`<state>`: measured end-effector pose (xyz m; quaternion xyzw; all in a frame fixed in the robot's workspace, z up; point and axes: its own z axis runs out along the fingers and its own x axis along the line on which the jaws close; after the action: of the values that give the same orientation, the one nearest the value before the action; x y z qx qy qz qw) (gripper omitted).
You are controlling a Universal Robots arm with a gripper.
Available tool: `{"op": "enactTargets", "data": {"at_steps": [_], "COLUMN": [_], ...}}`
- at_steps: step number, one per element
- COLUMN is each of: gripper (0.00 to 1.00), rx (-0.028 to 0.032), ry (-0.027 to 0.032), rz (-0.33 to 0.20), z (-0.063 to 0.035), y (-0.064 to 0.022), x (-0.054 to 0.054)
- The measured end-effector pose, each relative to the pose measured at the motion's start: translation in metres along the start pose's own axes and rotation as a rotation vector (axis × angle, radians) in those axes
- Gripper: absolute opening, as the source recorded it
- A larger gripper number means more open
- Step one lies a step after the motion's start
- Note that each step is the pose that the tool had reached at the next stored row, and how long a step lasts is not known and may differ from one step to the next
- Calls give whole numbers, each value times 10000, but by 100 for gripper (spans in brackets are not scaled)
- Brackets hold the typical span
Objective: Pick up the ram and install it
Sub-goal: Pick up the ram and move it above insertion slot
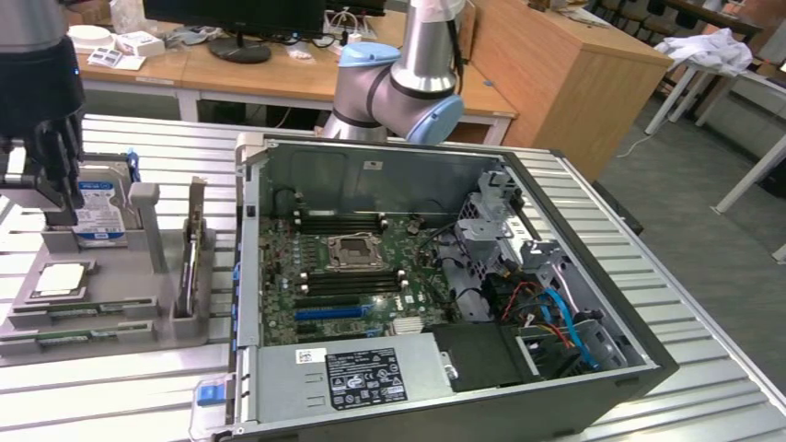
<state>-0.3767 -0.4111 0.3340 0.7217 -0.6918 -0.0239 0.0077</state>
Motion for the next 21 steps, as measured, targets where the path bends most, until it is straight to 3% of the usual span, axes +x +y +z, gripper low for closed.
{"op": "enactTargets", "data": {"at_steps": [13,21], "gripper": [31,31], "rx": [4,4], "ry": [-1,1], "rz": [0,0], "z": [210,210], "y": [-9,-7], "x": [5,33]}}
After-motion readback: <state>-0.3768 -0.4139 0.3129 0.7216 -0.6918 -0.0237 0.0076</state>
